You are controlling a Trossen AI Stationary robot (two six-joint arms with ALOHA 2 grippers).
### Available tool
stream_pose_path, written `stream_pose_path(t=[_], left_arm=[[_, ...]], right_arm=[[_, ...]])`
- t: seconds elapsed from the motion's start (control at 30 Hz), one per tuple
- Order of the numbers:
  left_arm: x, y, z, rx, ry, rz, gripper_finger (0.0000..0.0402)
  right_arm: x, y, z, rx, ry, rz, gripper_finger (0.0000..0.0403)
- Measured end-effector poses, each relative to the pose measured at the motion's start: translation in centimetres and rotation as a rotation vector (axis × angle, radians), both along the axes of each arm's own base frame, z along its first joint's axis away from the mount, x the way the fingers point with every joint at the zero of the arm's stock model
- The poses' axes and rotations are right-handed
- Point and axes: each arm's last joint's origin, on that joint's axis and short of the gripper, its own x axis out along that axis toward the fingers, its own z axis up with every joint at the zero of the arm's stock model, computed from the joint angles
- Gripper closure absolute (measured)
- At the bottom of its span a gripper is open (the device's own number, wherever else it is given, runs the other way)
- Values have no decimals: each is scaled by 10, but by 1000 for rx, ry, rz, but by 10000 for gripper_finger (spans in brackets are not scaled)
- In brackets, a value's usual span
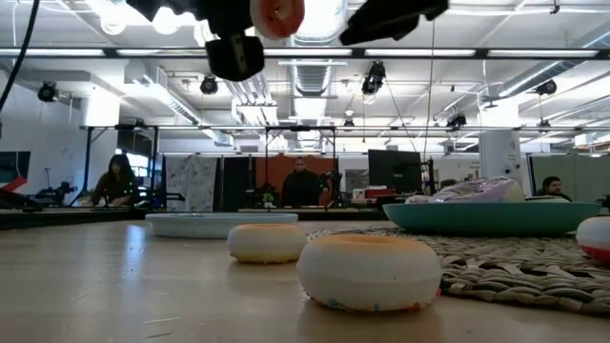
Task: Pick & Place donuts
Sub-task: Put the small orange donut onto the blue plate
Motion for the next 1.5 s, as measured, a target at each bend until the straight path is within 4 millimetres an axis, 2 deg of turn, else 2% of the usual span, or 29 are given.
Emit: stream_pose_path(t=[0.17,0.33,0.7,0.83,1.07,1.17,1.5], left_arm=[[10,4,-3,28,-6,-26,401],[11,11,-7,43,0,-15,401],[11,17,-9,67,-2,-11,401],[9,18,-13,74,39,-13,401],[9,18,-11,86,27,-15,401],[9,17,-10,90,17,-18,401],[10,18,-9,81,19,0,401]], right_arm=[[19,-1,7,13,5,59,182],[33,4,5,-46,88,115,182],[51,8,9,-68,124,119,186],[53,7,8,-63,123,116,217],[53,6,7,-18,129,115,316],[53,6,7,-3,131,113,345],[54,2,6,47,132,72,355]])
